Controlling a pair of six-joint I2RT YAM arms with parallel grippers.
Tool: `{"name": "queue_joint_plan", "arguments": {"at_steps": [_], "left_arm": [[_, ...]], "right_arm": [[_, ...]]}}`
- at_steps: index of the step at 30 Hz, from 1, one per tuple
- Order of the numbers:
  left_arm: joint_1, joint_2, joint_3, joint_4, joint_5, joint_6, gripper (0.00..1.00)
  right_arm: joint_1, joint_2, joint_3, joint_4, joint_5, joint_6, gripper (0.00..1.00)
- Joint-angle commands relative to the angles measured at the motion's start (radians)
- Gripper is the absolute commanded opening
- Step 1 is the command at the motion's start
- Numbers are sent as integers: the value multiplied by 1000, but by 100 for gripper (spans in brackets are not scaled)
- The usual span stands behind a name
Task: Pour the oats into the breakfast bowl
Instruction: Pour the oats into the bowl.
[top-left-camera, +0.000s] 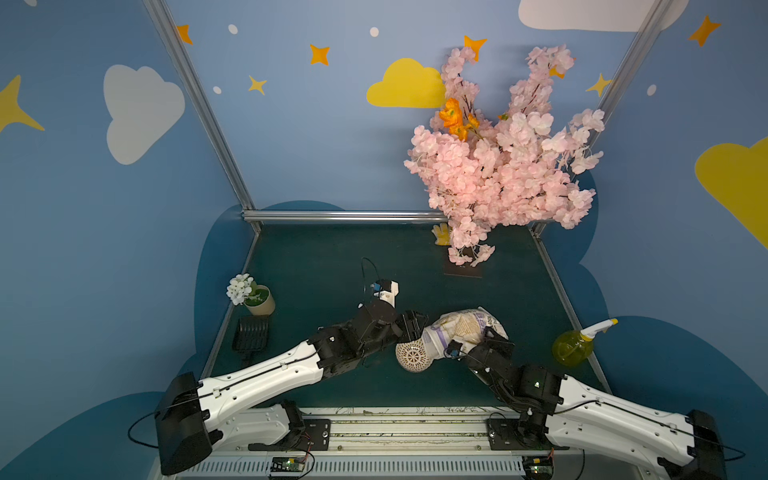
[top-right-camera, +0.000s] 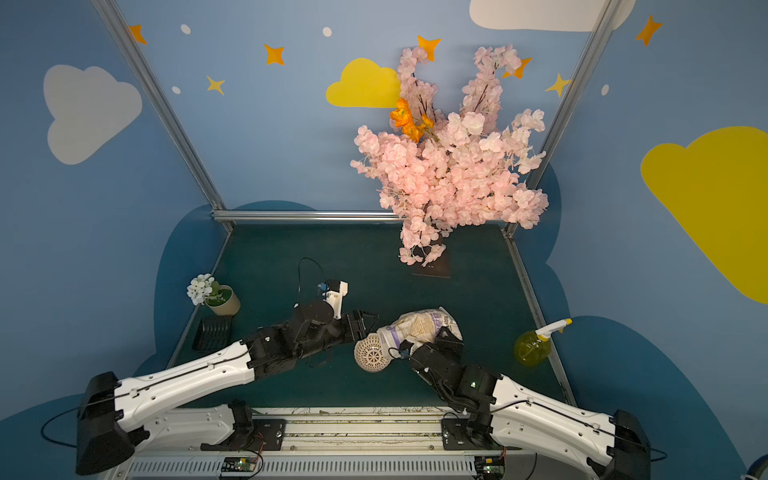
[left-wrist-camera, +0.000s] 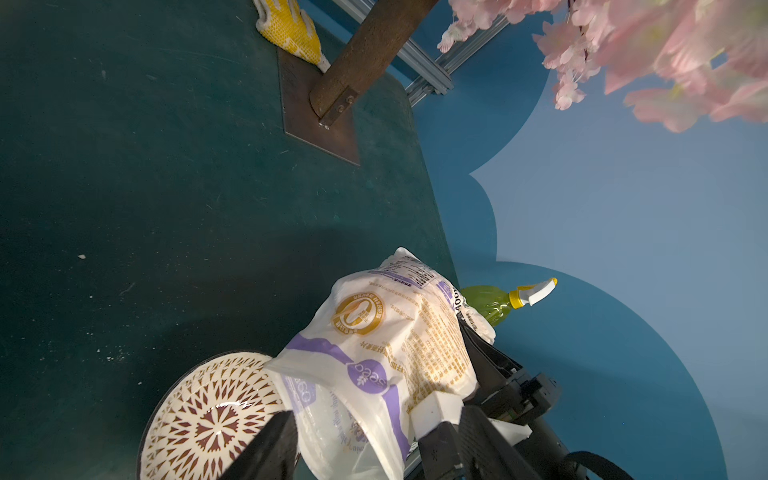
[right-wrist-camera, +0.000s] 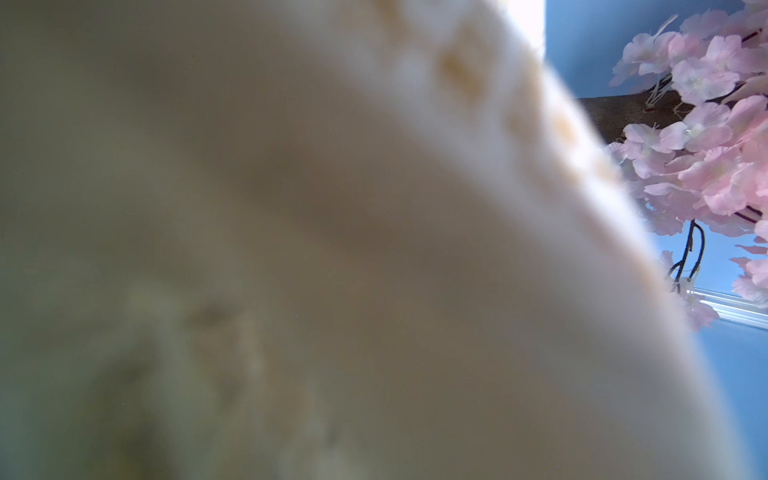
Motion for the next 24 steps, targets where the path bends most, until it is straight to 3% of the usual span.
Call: {"name": "queue_joint_plan", "arguments": {"at_steps": [1, 15, 24], "left_arm": [[3, 25, -12, 42, 31, -7, 63], [3, 111, -16, 79, 86, -43, 52], [2, 150, -22, 102, 131, -70, 47]], "right_arm": [[2, -33, 32, 150, 81, 9, 0], [33, 115, 86, 202, 181, -47, 0], [72, 107, 86, 274, 221, -103, 0]]}}
